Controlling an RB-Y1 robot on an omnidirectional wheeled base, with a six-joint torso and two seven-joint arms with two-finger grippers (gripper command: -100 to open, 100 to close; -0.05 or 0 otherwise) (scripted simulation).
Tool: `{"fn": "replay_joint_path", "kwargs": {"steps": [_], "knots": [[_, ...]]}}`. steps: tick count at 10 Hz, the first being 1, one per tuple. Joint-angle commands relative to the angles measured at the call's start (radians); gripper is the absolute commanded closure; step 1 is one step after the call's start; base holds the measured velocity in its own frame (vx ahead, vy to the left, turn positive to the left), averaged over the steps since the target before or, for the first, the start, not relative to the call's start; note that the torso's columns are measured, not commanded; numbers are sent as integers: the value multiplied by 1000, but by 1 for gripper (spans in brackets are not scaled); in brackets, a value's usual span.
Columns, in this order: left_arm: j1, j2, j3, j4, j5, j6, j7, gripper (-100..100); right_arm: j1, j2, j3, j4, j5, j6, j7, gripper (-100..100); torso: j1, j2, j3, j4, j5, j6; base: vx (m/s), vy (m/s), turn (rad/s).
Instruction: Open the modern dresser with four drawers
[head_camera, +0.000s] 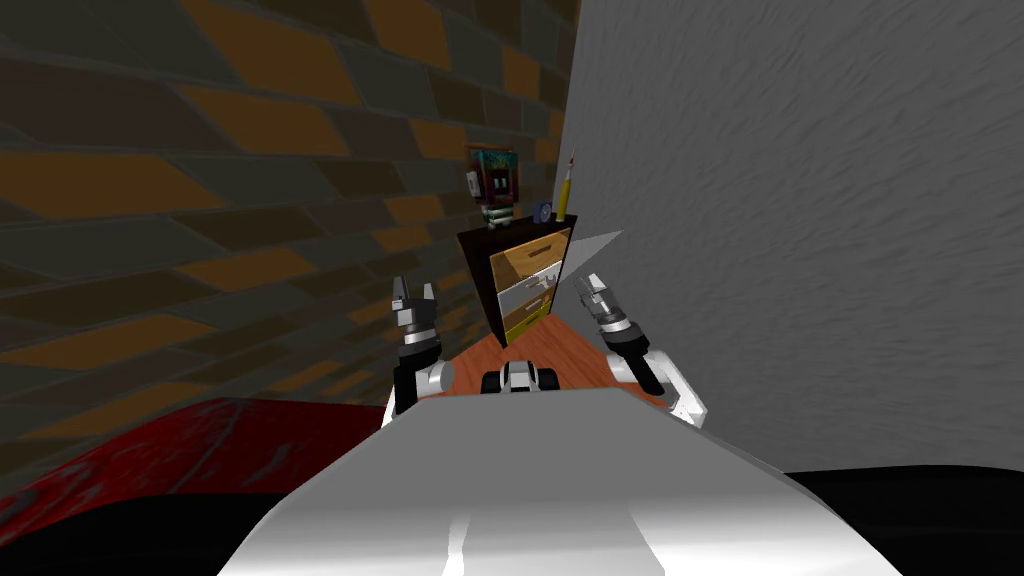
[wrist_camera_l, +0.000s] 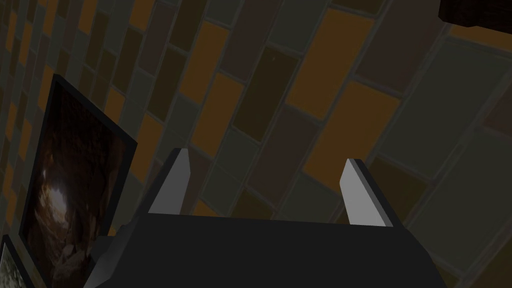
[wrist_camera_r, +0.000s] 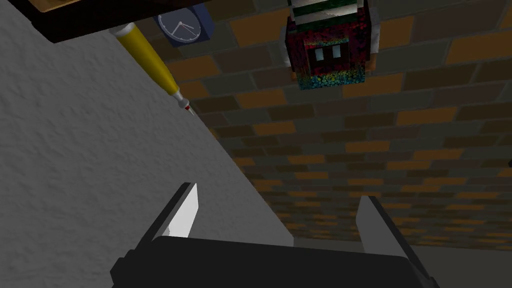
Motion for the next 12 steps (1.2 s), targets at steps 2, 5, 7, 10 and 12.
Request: {"fn": "replay_joint_path", "kwargs": {"steps": [2, 5, 7, 10, 12], "knots": [[0, 0, 0, 0, 0, 0, 0, 0, -13, -38, -12, 11, 81, 3, 57, -100, 0, 1, 1, 0, 0, 0, 32, 37, -17], [0, 0, 0, 0, 0, 0, 0, 0, -35, -86, -25, 27, 170, 8, 127, -100, 0, 0, 0, 0, 0, 0, 38, 41, -23], [0, 0, 0, 0, 0, 0, 0, 0, -47, -110, -30, 37, 215, 10, 162, -100, 0, 1, 0, 0, 0, 0, 36, 34, -9], [0, 0, 0, 0, 0, 0, 0, 0, -73, -159, -40, 58, 303, 15, 235, -100, 0, 0, 0, 0, 0, 0, 42, 42, -7], [0, 0, 0, 0, 0, 0, 0, 0, -87, -182, -44, 70, 346, 17, 272, -100, 0, 1, 1, 0, 0, 0, 36, 33, 2]]}}
